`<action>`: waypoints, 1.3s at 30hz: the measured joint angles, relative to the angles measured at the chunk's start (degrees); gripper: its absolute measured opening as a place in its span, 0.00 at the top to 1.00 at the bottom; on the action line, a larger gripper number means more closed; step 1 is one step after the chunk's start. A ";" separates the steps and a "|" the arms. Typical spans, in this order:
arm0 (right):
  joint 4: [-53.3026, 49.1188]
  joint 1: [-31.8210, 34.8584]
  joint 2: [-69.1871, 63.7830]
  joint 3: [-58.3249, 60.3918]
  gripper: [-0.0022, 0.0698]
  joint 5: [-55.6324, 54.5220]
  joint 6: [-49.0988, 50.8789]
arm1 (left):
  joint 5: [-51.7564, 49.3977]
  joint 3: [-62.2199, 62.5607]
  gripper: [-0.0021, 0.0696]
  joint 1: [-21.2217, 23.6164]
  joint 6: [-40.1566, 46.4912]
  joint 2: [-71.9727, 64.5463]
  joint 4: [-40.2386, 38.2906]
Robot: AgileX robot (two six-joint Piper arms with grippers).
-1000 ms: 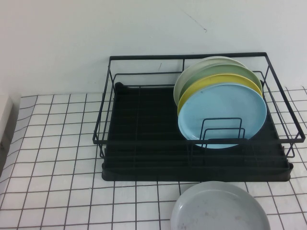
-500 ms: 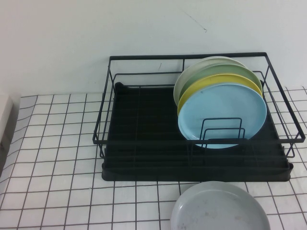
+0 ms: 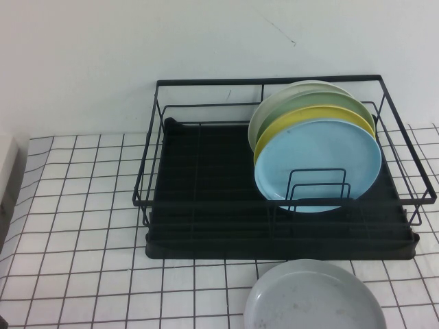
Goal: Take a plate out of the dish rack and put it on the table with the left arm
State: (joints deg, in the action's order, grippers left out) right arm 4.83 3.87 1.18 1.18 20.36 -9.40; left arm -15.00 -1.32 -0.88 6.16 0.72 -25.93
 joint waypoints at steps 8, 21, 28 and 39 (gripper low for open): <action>0.00 0.00 0.00 0.00 0.97 0.00 0.00 | 7.81 0.00 0.98 0.00 -1.06 0.00 -21.47; 0.00 0.00 0.00 0.00 0.97 0.00 0.00 | -13.77 15.73 0.98 -0.33 5.29 -16.61 -19.85; 0.00 0.00 0.00 0.00 0.97 0.00 0.00 | -32.66 34.27 0.98 -0.42 23.76 -39.60 -22.08; 0.00 0.00 0.00 0.00 0.97 0.00 0.00 | -34.99 54.99 0.98 -7.23 43.39 -67.94 -28.68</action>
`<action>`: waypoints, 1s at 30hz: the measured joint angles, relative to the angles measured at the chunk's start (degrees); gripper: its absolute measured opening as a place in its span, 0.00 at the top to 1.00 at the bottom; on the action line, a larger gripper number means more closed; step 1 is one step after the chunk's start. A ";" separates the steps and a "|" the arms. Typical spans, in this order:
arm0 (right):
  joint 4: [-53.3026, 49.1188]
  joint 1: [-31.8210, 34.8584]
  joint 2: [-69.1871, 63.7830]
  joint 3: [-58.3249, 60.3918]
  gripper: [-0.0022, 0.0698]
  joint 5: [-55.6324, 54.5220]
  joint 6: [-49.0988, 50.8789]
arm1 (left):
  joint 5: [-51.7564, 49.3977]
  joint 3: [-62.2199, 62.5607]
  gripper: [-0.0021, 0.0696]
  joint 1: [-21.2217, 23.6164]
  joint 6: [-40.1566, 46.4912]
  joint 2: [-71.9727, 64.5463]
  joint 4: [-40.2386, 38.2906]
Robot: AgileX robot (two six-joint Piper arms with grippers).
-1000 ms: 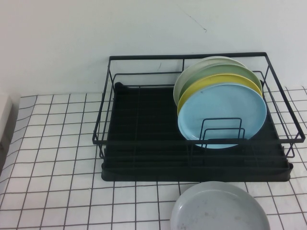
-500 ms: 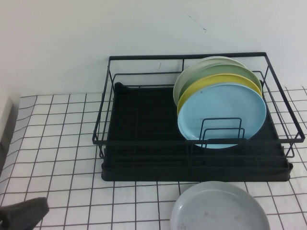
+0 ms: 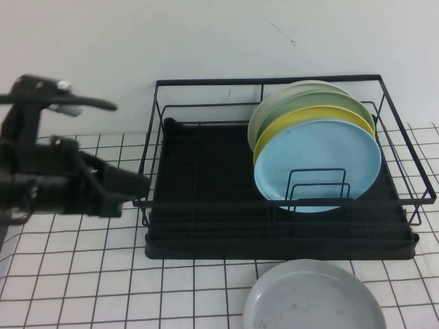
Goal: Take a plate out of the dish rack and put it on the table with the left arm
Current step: Grasp the plate from the shelf
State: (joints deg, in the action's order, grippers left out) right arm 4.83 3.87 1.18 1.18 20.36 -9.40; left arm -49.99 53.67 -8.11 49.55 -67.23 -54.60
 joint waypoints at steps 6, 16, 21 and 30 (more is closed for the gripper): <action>0.00 0.00 0.00 0.00 0.97 0.00 0.00 | 2.21 12.14 0.98 -9.49 8.40 -13.65 -0.26; 0.00 0.00 0.00 0.00 0.97 0.00 0.00 | -6.41 34.38 0.86 -14.10 28.13 -34.60 -4.74; 0.00 0.00 0.00 0.00 0.97 0.00 0.00 | -8.23 42.29 0.53 -14.10 29.59 -42.07 -4.99; 0.00 0.00 0.00 0.00 0.97 0.00 0.00 | -11.36 50.12 0.48 -14.14 32.53 -49.35 -4.62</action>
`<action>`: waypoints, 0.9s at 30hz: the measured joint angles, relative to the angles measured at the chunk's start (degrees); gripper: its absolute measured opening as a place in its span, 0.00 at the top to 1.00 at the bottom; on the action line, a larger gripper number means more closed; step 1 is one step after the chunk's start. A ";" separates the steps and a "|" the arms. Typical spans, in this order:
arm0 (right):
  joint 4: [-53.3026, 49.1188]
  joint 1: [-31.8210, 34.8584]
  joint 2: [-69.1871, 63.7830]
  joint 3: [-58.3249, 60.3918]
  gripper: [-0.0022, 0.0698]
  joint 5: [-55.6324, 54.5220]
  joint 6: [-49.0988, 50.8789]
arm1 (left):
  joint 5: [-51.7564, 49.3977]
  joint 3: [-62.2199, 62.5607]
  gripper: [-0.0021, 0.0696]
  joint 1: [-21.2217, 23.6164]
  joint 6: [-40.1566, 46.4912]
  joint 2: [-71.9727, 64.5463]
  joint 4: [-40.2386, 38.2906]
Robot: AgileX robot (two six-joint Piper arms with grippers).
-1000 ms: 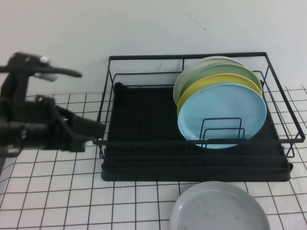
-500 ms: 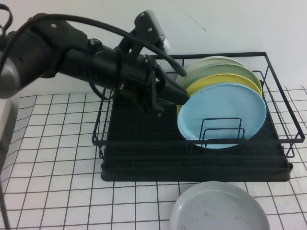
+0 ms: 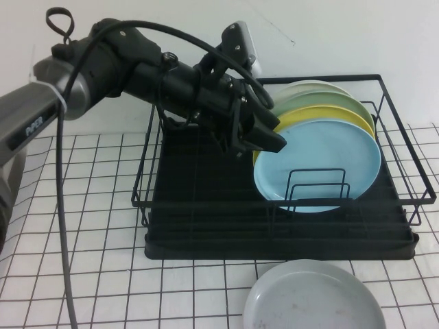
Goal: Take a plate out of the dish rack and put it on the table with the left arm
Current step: Grasp the plate from the shelf
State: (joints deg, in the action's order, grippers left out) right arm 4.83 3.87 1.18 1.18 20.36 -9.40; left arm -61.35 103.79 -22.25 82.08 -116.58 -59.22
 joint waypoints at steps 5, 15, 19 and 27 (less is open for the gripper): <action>0.00 0.00 0.00 0.00 0.97 0.00 0.00 | -2.37 1.00 0.54 -0.09 0.58 -1.07 0.35; 0.00 0.00 0.00 0.00 0.97 0.00 0.00 | -0.99 1.17 0.57 -0.22 2.80 -2.47 0.36; 0.00 0.00 0.00 0.00 0.97 0.00 0.00 | 2.04 1.26 0.57 -0.26 3.03 -2.48 0.36; 0.00 0.00 0.00 0.00 0.97 0.00 0.00 | 4.09 1.26 0.57 -0.35 4.11 -3.46 -0.01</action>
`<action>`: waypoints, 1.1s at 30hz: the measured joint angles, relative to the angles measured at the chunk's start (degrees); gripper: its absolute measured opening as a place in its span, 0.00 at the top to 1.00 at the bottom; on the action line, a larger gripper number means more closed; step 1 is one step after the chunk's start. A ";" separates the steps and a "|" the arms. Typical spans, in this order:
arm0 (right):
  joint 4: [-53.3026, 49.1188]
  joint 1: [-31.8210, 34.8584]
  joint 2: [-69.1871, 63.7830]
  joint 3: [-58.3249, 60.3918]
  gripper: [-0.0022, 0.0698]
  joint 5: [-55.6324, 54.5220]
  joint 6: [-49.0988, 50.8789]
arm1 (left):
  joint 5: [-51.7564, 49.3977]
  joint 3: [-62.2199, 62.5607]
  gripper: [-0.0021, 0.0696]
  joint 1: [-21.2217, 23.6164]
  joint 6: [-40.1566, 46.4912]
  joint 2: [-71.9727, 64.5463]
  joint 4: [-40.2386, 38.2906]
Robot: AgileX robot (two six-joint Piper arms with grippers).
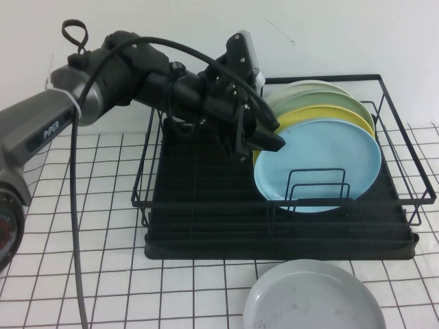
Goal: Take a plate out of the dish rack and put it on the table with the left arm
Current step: Grasp the plate from the shelf
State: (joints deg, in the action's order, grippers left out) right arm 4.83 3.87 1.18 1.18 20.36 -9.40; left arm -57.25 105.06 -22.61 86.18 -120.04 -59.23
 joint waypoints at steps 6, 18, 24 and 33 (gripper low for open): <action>0.00 0.00 0.00 0.00 0.97 0.00 0.00 | 0.70 0.00 0.57 0.00 0.70 -1.14 -0.51; 0.00 0.00 0.00 0.00 0.97 0.00 0.00 | 2.63 0.04 0.60 -0.45 1.92 -4.24 -1.73; 0.00 0.00 0.00 0.00 0.97 0.00 0.00 | 3.74 0.27 0.77 -0.45 1.79 -4.34 -2.38; 0.00 0.00 0.00 0.00 0.97 0.00 0.00 | 4.50 0.27 0.78 -0.71 0.16 -1.25 -2.75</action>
State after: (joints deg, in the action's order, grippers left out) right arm 4.83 3.87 1.18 1.18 20.36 -9.40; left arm -52.76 105.32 -23.32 86.35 -121.29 -61.98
